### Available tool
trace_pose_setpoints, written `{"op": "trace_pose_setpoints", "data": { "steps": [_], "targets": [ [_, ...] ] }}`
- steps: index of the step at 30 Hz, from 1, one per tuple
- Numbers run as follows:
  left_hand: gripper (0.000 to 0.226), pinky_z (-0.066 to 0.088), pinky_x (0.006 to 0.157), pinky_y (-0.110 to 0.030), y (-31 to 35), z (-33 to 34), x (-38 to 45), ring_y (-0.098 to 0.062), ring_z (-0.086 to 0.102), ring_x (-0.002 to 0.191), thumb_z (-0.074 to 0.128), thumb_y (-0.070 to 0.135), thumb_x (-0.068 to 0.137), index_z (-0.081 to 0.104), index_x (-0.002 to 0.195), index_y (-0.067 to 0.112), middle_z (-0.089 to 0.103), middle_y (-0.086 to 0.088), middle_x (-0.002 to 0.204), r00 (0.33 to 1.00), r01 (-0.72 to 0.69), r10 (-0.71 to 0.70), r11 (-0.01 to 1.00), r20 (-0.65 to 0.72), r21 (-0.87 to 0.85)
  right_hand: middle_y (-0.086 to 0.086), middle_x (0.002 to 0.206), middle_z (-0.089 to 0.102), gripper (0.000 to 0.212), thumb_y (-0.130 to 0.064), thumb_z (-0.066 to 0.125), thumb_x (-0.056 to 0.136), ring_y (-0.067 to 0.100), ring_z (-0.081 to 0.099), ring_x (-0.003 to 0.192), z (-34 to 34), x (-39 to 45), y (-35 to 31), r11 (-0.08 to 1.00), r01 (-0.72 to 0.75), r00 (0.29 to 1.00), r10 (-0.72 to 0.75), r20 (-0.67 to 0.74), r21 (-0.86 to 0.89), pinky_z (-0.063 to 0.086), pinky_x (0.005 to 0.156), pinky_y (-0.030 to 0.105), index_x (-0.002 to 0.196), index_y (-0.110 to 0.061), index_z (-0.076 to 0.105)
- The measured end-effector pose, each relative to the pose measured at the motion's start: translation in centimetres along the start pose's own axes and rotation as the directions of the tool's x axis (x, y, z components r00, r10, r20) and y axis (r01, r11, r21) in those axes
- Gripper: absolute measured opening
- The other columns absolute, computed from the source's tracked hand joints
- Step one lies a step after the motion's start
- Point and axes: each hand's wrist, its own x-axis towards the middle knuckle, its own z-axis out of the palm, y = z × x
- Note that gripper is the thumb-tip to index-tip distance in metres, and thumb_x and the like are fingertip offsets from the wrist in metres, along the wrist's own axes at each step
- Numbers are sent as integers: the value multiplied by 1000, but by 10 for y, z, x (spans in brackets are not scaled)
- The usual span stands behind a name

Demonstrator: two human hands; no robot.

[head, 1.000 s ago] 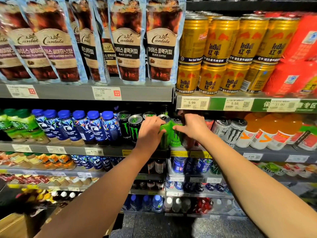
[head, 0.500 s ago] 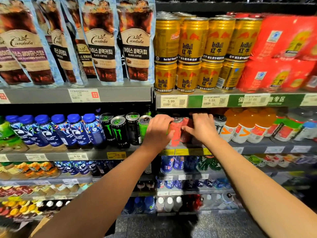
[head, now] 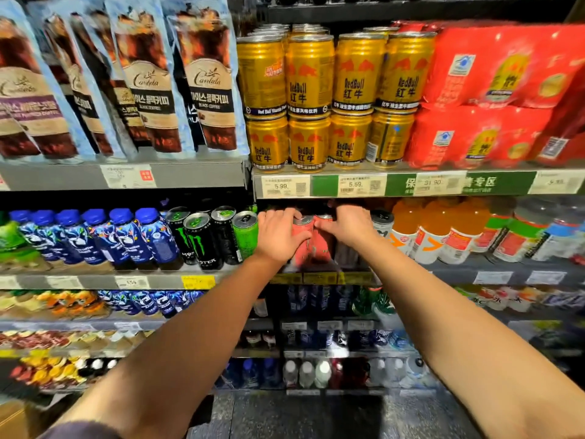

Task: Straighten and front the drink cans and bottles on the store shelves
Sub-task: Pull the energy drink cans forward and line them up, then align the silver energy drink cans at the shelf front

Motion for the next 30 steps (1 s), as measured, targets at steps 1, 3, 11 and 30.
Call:
{"op": "trace_pose_setpoints", "data": {
  "steps": [1, 3, 11, 30],
  "targets": [
    [49, 28, 97, -38, 0, -2, 0, -25, 51, 109, 68, 57, 83, 60, 117, 22, 65, -1, 107, 1000, 13, -13, 999, 5, -33, 13, 101, 69, 55, -62, 61, 84, 35, 64, 102, -2, 1, 2, 1000, 15, 1000, -15, 6, 25, 48, 82, 38, 106, -11, 65],
    [46, 26, 93, -35, -1, -7, 0, -23, 50, 106, 70, 55, 82, 60, 115, 24, 63, 3, 101, 999, 27, -25, 997, 29, -72, 8, 78, 62, 48, -60, 64, 83, 33, 65, 91, -6, 0, 6, 998, 27, 999, -29, 38, 55, 45, 69, 35, 82, -12, 60],
    [43, 24, 96, -36, 2, -11, 0, -26, 50, 107, 70, 45, 85, 59, 119, 21, 63, 0, 107, 997, 37, -32, 996, 68, -85, 11, 95, 69, 55, -62, 59, 84, 32, 64, 98, -8, -4, 16, 990, 123, 990, -127, 65, 66, 46, 77, 37, 103, -11, 67],
    [49, 32, 109, -39, 98, 30, -14, -29, 48, 127, 70, 23, 86, 57, 131, 11, 58, -9, 132, 975, -221, 221, 975, -3, -20, 13, 122, 51, 37, -28, 60, 95, 32, 55, 107, 25, -73, 91, 954, -6, 897, 137, -420, 300, 48, 85, 42, 127, -13, 51]
  ]
}}
